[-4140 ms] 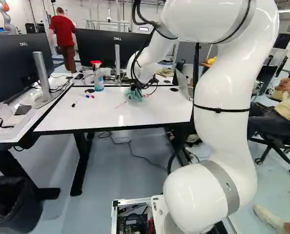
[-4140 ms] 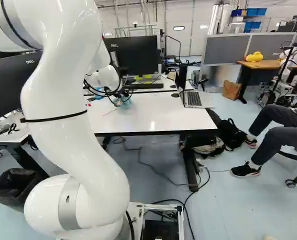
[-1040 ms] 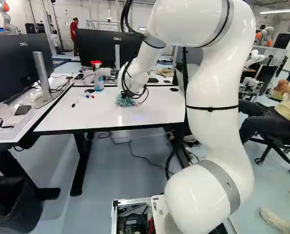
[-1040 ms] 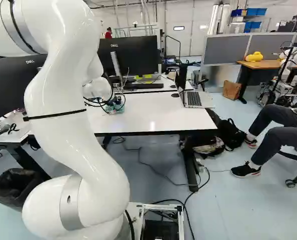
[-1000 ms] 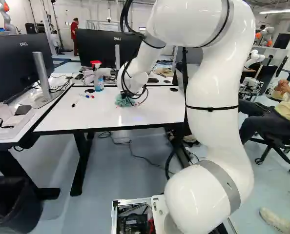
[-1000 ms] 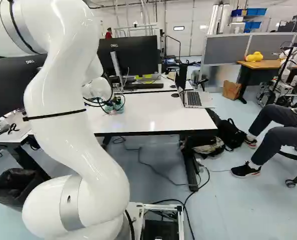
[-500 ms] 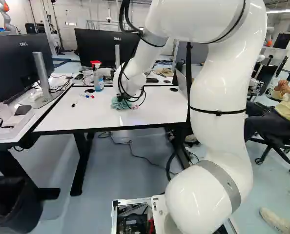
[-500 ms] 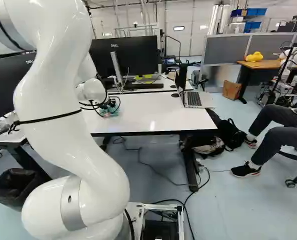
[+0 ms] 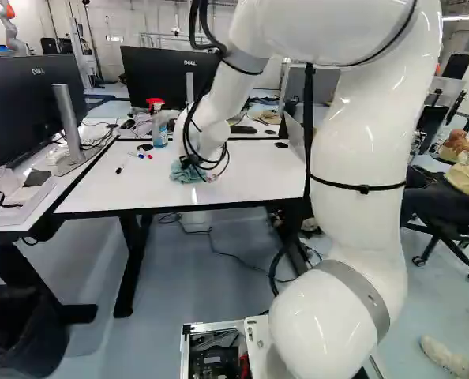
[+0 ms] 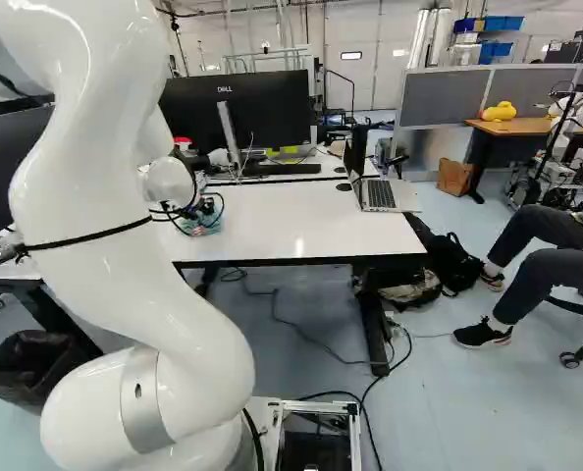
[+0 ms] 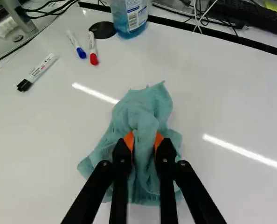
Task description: Clean the table with the green towel
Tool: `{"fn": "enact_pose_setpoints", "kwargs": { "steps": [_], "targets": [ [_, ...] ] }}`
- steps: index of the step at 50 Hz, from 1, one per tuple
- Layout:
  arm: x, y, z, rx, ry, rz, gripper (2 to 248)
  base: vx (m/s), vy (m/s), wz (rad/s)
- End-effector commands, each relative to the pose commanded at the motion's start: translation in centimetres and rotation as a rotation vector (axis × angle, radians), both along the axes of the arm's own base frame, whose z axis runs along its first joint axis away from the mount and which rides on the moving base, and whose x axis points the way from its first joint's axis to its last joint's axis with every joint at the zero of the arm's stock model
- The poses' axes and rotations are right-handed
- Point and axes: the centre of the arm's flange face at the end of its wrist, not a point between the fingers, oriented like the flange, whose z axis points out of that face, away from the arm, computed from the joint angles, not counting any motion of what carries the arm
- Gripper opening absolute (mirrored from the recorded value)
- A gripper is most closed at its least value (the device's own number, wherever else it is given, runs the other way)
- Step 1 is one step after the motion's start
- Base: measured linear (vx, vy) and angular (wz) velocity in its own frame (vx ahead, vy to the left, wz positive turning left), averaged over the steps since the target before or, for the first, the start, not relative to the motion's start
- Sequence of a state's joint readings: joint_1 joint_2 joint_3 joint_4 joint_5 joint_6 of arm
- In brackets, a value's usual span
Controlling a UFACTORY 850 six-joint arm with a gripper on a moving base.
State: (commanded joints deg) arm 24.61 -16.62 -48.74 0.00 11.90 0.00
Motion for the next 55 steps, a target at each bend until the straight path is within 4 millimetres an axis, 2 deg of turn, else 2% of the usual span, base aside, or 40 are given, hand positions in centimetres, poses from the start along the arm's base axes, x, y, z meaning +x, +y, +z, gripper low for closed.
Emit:
{"fn": "enact_pose_setpoints", "kwargs": {
  "steps": [13, 28, 40, 55],
  "targets": [
    [-2.0, -1.0, 0.1, -0.004, 0.009, -0.001, 65, 0.000, 0.000, 0.000],
    [-2.5, -3.5, 0.1, -0.006, 0.015, -0.043, 65, 0.000, 0.000, 0.000],
    [-2.2, -5.4, 0.2, -0.006, 0.016, -0.082, 65, 0.000, 0.000, 0.000],
    [-0.5, -7.5, 0.1, -0.005, 0.013, -0.134, 65, 0.000, 0.000, 0.000]
  ]
}}
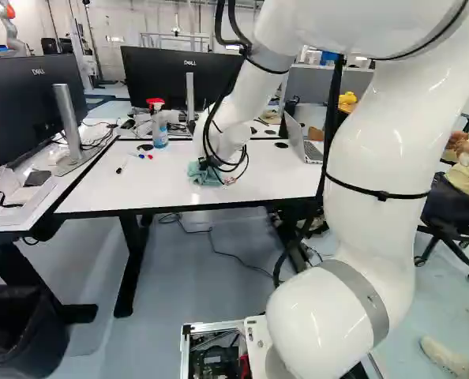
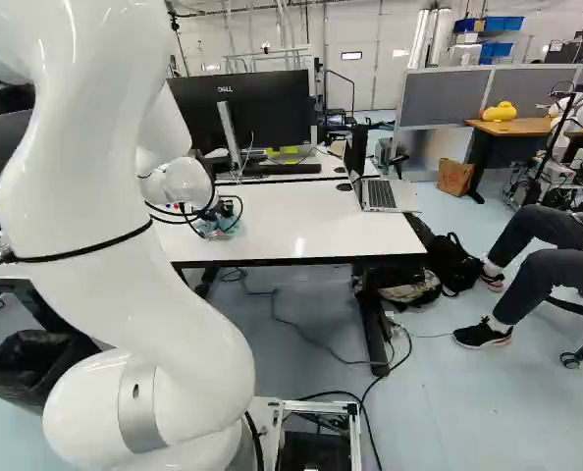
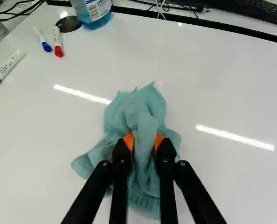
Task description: Clean the table with the green towel
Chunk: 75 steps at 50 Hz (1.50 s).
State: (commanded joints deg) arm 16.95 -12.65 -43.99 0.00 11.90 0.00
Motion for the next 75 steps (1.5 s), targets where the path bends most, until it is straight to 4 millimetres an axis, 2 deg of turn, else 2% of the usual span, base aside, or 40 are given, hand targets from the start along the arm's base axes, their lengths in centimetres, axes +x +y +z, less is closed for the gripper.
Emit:
{"fn": "enact_pose_setpoints", "kwargs": {
  "steps": [13, 28, 40, 50, 75],
  "targets": [
    [2.2, -0.9, -0.1, 0.002, -0.007, -0.029, 65, 0.000, 0.000, 0.000],
    [5.0, -0.3, -0.2, 0.006, -0.021, -0.033, 65, 0.000, 0.000, 0.000],
    [6.7, 1.2, -0.4, 0.009, -0.031, -0.014, 65, 0.000, 0.000, 0.000],
    [7.3, 2.9, -0.5, 0.012, -0.037, 0.011, 65, 0.000, 0.000, 0.000],
    [7.1, 7.1, -0.5, 0.015, -0.044, 0.080, 65, 0.000, 0.000, 0.000]
  ]
}}
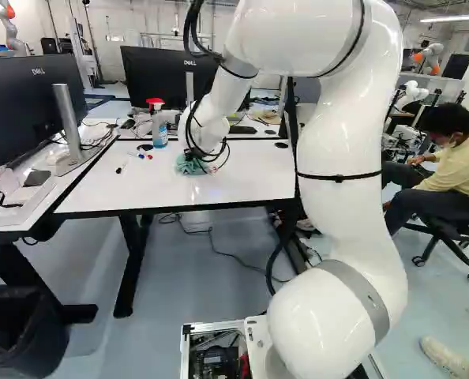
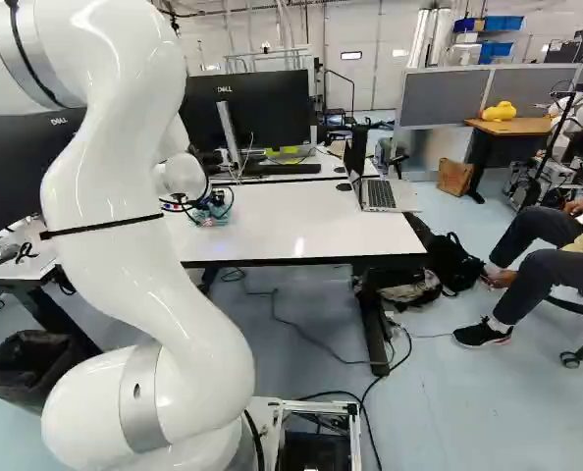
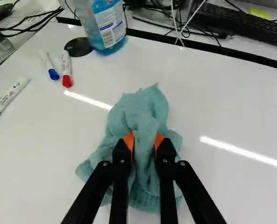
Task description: Clean the table with the green towel
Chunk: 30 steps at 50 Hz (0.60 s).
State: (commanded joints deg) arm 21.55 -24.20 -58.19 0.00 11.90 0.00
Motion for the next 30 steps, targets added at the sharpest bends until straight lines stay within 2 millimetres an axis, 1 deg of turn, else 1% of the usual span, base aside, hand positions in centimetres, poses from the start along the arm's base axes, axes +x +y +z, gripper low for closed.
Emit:
{"fn": "enact_pose_setpoints", "kwargs": {
  "steps": [14, 30],
  "targets": [
    [-1.9, 1.6, 0.1, -0.003, 0.007, 0.038, 65, 0.000, 0.000, 0.000],
    [-4.7, 2.5, 0.3, -0.008, 0.018, 0.073, 65, 0.000, 0.000, 0.000]
  ]
}}
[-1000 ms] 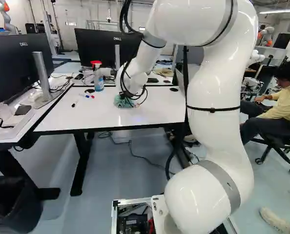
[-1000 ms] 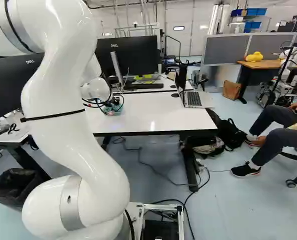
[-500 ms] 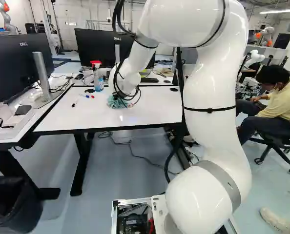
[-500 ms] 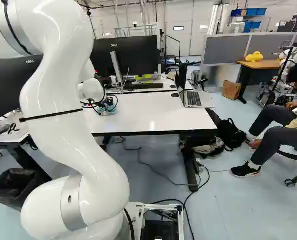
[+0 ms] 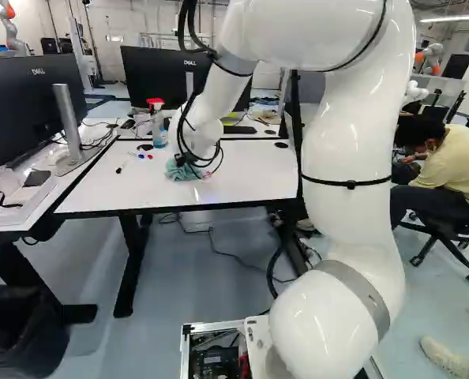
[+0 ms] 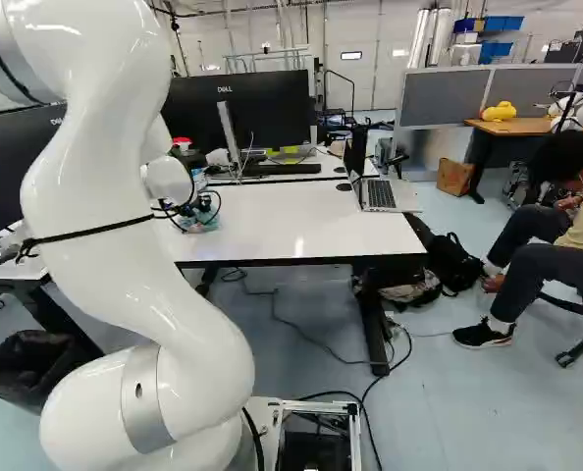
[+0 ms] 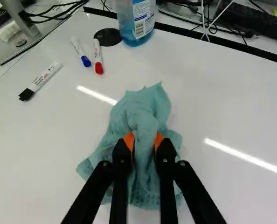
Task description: Clean the table with the green towel
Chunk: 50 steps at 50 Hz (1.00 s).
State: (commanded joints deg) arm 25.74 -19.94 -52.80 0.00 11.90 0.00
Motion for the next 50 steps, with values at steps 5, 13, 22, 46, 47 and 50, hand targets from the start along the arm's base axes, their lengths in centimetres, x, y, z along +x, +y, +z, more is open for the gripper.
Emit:
{"fn": "enact_pose_setpoints", "kwargs": {
  "steps": [5, 13, 22, 46, 47, 50],
  "targets": [
    [-1.0, 0.0, 0.1, -0.002, 0.004, 0.008, 65, 0.000, 0.000, 0.000],
    [-2.4, -0.1, 0.1, -0.005, 0.010, 0.018, 65, 0.000, 0.000, 0.000],
    [-4.1, -0.7, 0.2, -0.009, 0.018, 0.023, 65, 0.000, 0.000, 0.000],
    [-4.9, -4.4, 0.3, -0.012, 0.026, -0.037, 65, 0.000, 0.000, 0.000],
    [-4.9, -4.5, 0.3, -0.012, 0.027, -0.040, 65, 0.000, 0.000, 0.000],
    [-4.8, -5.0, 0.3, -0.012, 0.027, -0.050, 65, 0.000, 0.000, 0.000]
  ]
}}
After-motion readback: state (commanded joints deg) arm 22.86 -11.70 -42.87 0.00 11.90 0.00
